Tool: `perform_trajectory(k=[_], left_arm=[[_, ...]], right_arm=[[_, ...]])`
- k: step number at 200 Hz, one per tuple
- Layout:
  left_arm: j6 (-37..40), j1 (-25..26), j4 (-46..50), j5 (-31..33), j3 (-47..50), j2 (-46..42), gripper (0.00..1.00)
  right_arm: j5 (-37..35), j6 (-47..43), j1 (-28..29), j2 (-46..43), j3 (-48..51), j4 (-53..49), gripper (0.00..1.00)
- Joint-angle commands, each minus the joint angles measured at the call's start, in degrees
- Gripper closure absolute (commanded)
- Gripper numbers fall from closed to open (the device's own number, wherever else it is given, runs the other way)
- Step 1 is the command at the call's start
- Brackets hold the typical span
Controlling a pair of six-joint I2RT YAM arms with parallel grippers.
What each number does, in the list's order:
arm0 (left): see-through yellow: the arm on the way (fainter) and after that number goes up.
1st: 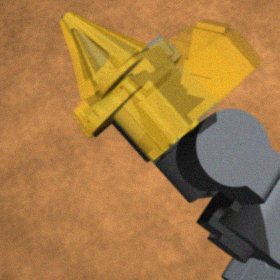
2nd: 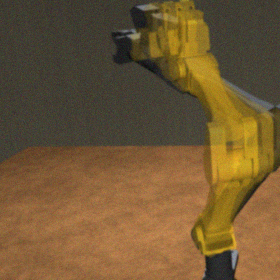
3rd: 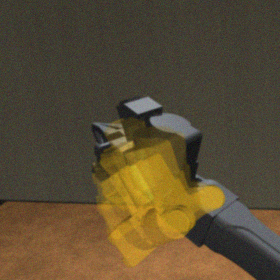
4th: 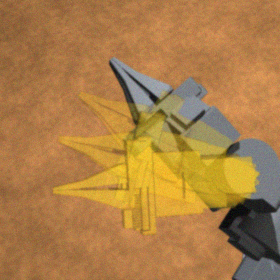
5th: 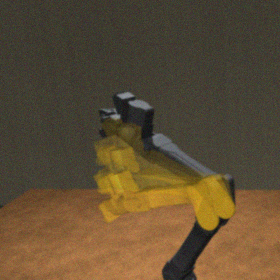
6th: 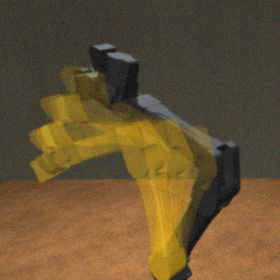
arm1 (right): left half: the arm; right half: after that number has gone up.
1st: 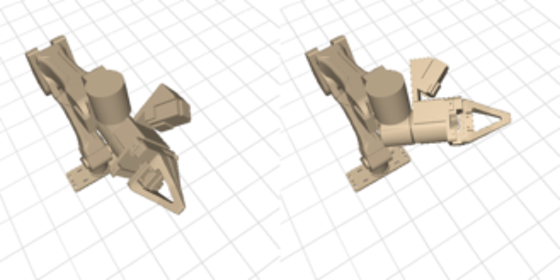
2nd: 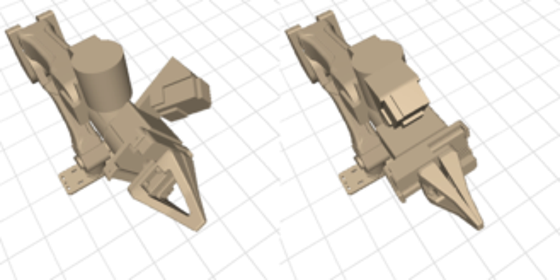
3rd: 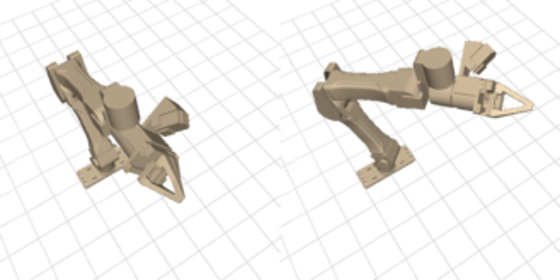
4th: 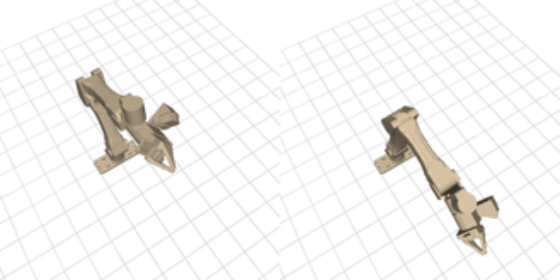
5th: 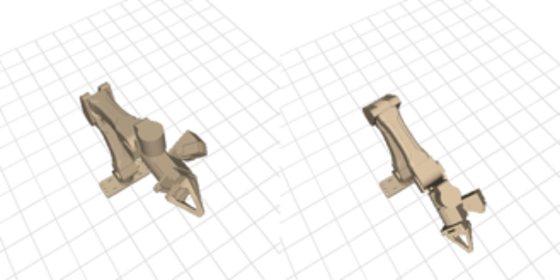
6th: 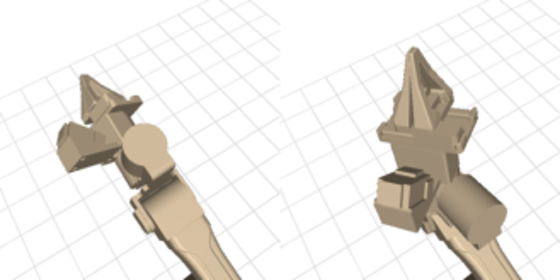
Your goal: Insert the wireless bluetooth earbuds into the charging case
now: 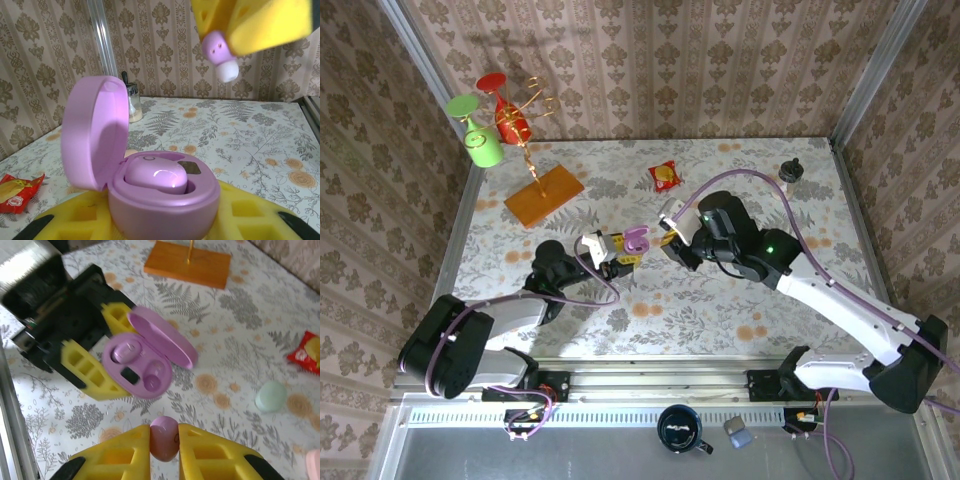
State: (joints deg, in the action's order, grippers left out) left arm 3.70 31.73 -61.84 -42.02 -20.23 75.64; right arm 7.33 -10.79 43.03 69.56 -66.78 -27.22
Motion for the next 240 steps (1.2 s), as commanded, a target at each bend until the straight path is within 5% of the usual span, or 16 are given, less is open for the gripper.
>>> perform_trajectory(k=[1, 150, 240], left_arm=[[1.33, -0.08, 0.74, -0.51, 0.54, -1.02, 0.79], [2.53, 0.83, 2.78, 0.53, 1.20, -3.98, 0.79], [3.08, 0.88, 4.93, 1.68, 0.57, -4.98, 0.79]], right_arm=[[-2.93, -2.38, 1.96, 2.61, -3.42, 0.23, 0.81], [-6.69, -4.16, 3.97, 12.67, -6.17, 1.78, 0.83], [-5.34, -4.59, 4.73, 12.98, -6.33, -0.99, 0.74]])
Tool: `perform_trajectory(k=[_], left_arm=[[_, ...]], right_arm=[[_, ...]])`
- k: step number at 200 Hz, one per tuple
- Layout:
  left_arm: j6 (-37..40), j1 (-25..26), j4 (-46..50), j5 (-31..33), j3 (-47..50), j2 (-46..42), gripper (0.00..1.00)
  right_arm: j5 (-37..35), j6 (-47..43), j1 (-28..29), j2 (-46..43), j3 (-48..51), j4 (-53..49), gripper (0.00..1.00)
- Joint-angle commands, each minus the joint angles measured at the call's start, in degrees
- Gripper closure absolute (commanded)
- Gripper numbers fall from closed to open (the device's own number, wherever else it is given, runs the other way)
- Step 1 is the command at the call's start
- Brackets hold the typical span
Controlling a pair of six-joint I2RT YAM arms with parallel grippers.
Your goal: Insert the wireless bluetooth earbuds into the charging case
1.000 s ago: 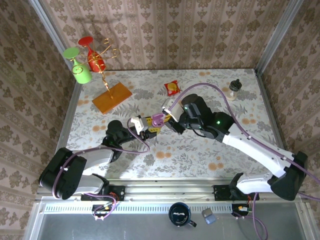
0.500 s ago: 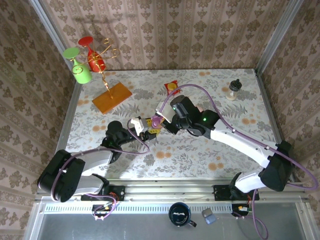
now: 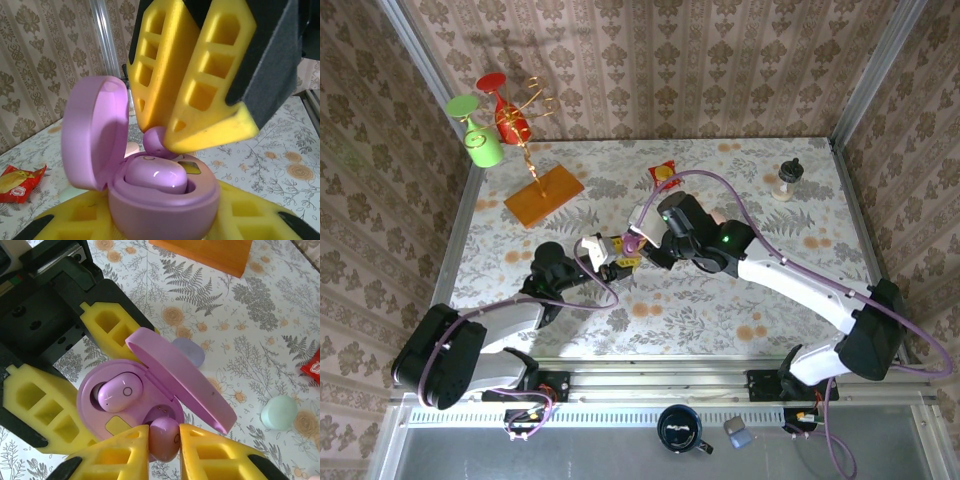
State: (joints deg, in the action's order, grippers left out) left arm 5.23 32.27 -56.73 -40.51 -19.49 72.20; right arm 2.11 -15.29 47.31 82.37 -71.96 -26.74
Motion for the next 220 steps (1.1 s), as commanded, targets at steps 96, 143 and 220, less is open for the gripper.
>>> perform_trajectory(k=[96, 143, 220], left_arm=[[3.03, 0.20, 0.30, 0.81, 0.97, -1.98, 0.78], [3.45, 0.34, 0.32, 0.10, 0.76, -2.24, 0.79], [2.94, 0.42, 1.22, 0.81, 1.07, -4.55, 0.78]], right_arm=[[10.28, 11.58, -5.56, -10.13, 4.85, 9.50, 0.47], [15.12, 22.06, -10.03, -7.09, 0.58, 8.87, 0.39], [13.52, 23.30, -10.17, 3.78, -6.83, 4.93, 0.33]])
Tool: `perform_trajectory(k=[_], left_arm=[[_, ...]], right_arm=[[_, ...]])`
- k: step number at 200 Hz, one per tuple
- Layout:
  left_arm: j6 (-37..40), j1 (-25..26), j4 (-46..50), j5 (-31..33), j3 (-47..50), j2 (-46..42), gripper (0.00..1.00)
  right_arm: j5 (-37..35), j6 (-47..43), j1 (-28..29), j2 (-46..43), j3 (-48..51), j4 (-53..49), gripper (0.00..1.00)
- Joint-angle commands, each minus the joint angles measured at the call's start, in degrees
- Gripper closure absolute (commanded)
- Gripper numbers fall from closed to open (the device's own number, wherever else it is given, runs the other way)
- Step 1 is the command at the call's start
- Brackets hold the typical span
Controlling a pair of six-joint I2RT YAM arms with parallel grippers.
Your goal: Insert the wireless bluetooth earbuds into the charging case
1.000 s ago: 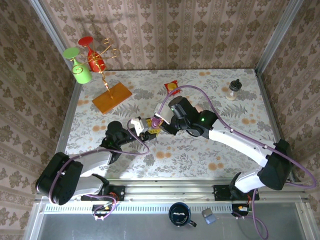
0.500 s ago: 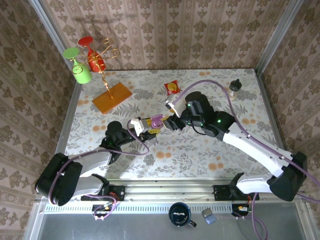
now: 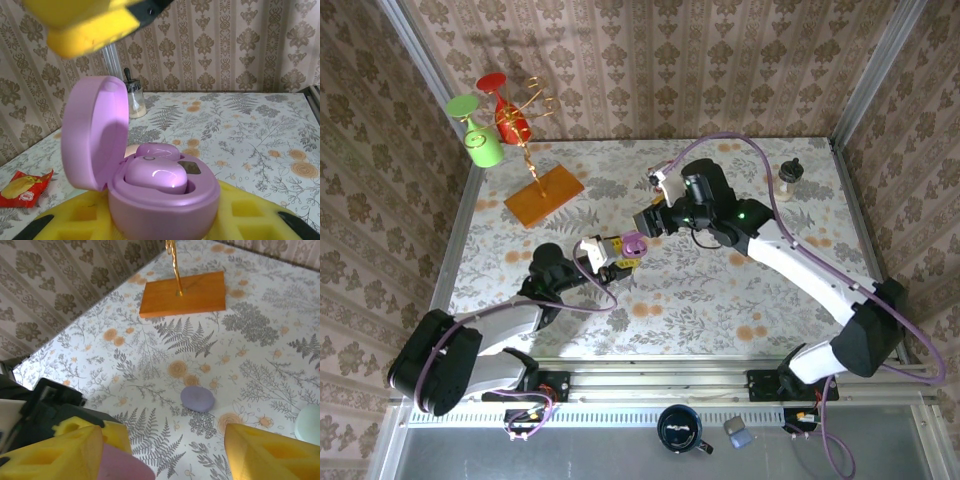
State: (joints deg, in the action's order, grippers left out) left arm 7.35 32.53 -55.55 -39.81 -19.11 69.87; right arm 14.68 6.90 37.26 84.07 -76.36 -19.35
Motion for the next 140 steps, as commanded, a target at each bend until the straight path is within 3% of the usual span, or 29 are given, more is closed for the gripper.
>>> perform_trajectory(k=[1, 70, 100, 140], left_arm=[[0.82, 0.16, 0.11, 0.10, 0.72, -2.25, 0.78], [-0.74, 0.07, 1.45, 4.36, 1.37, -4.74, 0.78], [-3.85, 0.07, -2.71, 5.58, 1.25, -4.16, 0.78], [-9.77, 0.07, -12.61, 6.96, 1.27, -1.98, 0.78]], right_arm=[[0.95, 1.11, -0.11, 2.07, -2.44, -2.46, 0.33], [4.94, 1.34, -0.63, -2.27, 3.21, -1.20, 0.30], [16.42, 12.07, -4.34, -6.13, 6.40, 4.48, 0.30], [31.24, 30.55, -7.10, -8.19, 14.13, 22.23, 0.26]])
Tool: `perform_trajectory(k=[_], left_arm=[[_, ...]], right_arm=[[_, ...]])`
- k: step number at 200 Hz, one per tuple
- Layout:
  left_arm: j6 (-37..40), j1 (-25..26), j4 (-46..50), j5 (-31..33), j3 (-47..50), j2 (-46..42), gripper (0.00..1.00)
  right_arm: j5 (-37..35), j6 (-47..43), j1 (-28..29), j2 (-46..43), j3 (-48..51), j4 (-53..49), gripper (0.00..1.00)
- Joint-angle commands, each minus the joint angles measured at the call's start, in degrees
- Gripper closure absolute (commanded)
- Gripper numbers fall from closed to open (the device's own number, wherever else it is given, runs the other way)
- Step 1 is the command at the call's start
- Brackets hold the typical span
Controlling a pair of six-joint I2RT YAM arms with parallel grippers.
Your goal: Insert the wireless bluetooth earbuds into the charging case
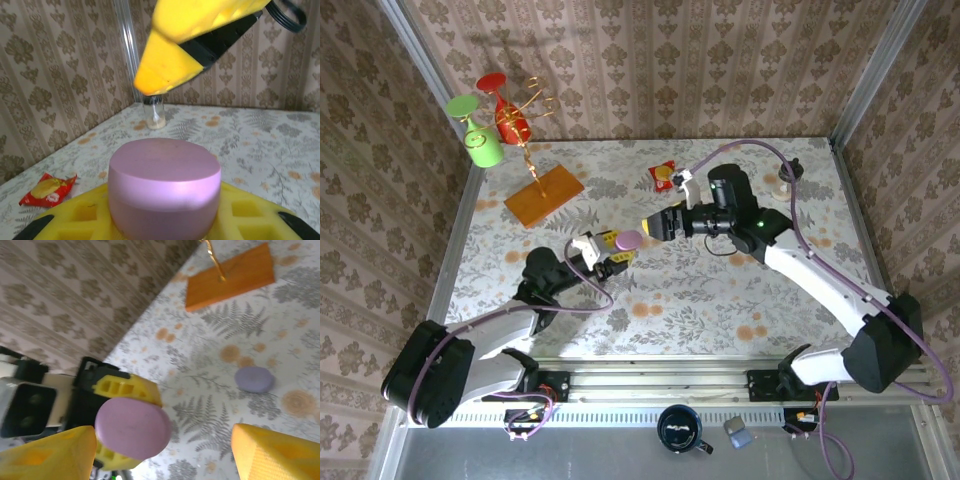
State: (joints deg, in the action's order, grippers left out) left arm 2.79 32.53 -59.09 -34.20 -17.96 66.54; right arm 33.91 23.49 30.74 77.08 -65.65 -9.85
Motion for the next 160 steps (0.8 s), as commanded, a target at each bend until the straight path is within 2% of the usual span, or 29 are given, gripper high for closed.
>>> perform_trajectory(k=[1, 35, 86, 118, 160], left_arm=[[-5.36, 0.07, -9.40, 1.34, 0.07, 1.46, 0.78], [-8.31, 0.88, -13.54, 1.56, -1.48, 3.45, 0.79], [-5.98, 3.23, -13.68, 3.04, -3.83, 4.36, 0.78], [-4.82, 3.65, -13.77, 3.96, -4.44, 5.07, 0.78], [-3.57, 4.01, -13.87, 4.36, -5.33, 6.18, 0.78]], right_arm=[[12.21, 14.09, -0.64, -1.17, 3.55, 13.04, 0.26], [15.96, 24.50, -1.12, -1.06, 7.86, 24.35, 0.25], [18.58, 35.78, -1.02, 2.28, 12.29, 39.06, 0.25], [19.38, 39.55, -0.86, 4.61, 13.09, 43.52, 0.25], [20.55, 39.63, -0.25, 6.02, 12.31, 42.71, 0.28]])
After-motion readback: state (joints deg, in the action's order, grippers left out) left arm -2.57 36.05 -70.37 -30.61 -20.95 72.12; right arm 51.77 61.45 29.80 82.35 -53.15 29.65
